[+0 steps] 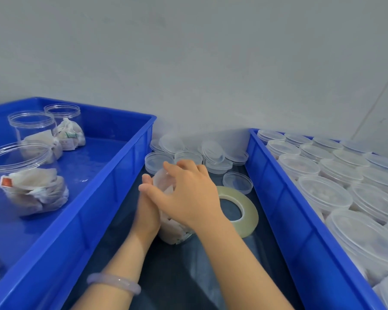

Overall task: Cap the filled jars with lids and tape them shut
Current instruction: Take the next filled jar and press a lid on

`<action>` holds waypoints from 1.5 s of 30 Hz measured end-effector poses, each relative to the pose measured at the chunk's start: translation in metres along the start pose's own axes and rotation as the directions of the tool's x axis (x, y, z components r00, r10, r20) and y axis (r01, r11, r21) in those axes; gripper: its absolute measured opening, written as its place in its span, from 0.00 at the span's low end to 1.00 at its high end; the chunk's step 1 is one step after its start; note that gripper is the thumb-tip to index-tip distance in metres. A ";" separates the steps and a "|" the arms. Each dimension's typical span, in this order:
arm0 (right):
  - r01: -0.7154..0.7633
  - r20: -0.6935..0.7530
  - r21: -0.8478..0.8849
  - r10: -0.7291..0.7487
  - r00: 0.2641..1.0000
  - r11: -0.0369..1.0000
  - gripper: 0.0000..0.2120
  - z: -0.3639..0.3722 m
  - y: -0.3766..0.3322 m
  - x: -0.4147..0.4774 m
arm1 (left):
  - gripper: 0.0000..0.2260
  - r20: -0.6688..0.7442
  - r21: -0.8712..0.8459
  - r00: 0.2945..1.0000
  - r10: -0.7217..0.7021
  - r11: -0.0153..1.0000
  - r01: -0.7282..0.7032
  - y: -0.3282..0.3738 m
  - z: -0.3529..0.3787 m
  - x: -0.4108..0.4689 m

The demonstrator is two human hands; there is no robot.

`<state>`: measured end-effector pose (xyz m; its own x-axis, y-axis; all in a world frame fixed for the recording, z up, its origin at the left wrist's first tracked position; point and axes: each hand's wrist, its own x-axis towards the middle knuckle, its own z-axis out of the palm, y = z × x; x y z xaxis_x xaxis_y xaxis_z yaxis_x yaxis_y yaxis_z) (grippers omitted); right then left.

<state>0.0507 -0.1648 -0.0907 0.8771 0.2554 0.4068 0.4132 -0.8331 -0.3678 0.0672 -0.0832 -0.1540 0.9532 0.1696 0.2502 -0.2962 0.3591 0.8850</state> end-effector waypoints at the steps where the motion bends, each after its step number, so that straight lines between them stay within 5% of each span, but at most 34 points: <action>1: 0.004 0.004 0.013 -0.004 1.000 1.000 0.31 0.000 0.000 -0.001 | 0.32 0.004 -0.016 1.000 -0.013 1.000 0.013 -0.002 -0.001 0.002; 4: 0.063 -0.038 0.144 -0.058 0.998 0.988 0.26 -0.007 0.005 -0.003 | 0.29 -0.051 -0.019 0.998 -0.024 1.000 0.023 -0.001 -0.003 0.003; 7: 0.146 0.030 0.376 -0.169 0.985 0.915 0.21 -0.020 0.019 -0.003 | 0.28 0.047 -0.020 0.999 -0.009 1.000 0.010 -0.001 -0.007 0.004; 13: 0.091 0.152 0.487 -0.187 0.971 0.869 0.18 -0.026 0.026 0.004 | 0.28 -0.016 -0.001 1.000 0.002 1.000 -0.002 -0.004 -0.006 0.004; 16: 0.059 -0.003 0.289 -0.060 0.998 0.956 0.18 -0.014 0.016 0.001 | 0.29 -0.160 0.092 0.984 0.077 0.994 -0.063 -0.008 0.000 -0.005; 19: -0.001 -0.035 0.045 0.003 0.999 0.999 0.26 -0.010 0.001 -0.003 | 0.17 -0.277 0.212 0.953 0.119 0.975 -0.060 -0.011 0.006 -0.007; 22: 0.039 0.245 0.023 -0.043 0.969 0.999 0.32 -0.031 0.006 -0.008 | 0.28 -0.210 0.122 0.973 0.099 0.990 -0.075 -0.007 0.007 -0.006; 24: 0.052 0.355 0.028 -0.058 0.933 0.998 0.26 -0.046 0.011 -0.009 | 0.28 -0.226 0.158 0.964 0.137 0.982 -0.102 -0.007 0.007 -0.004; 26: 0.046 0.350 0.019 -0.049 0.935 0.999 0.24 -0.054 0.013 -0.007 | 0.27 -0.206 0.166 0.968 0.145 0.980 -0.112 -0.009 0.006 -0.003; 30: -0.052 0.273 -0.017 0.055 0.960 0.999 0.41 -0.050 0.011 -0.005 | 0.26 -0.129 0.156 0.986 0.102 0.984 -0.081 -0.009 0.001 -0.002; 33: 0.010 0.135 -0.015 -0.007 0.991 1.000 0.35 -0.042 0.009 -0.008 | 0.27 -0.082 0.079 0.994 0.071 0.995 -0.064 -0.007 -0.002 -0.001; 40: 0.031 0.386 0.453 -0.227 0.894 0.891 0.31 -0.059 0.023 -0.007 | 0.26 0.176 -0.135 0.976 -0.129 0.979 0.154 -0.002 -0.010 0.001; 43: -0.001 0.406 0.177 -0.072 0.911 0.984 0.48 -0.054 0.017 -0.008 | 0.26 0.100 -0.082 0.991 -0.093 0.991 0.101 -0.006 -0.007 0.000; 45: -0.039 0.293 -0.049 0.051 0.955 0.998 0.52 -0.050 0.010 -0.010 | 0.25 0.027 -0.023 0.998 -0.060 0.998 0.061 -0.008 -0.006 0.001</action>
<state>0.0344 -0.2000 -0.0569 0.9303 0.3450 0.1243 0.3666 -0.8654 -0.3417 0.0700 -0.0806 -0.1630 0.9706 0.1229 0.2068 -0.2388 0.3897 0.8894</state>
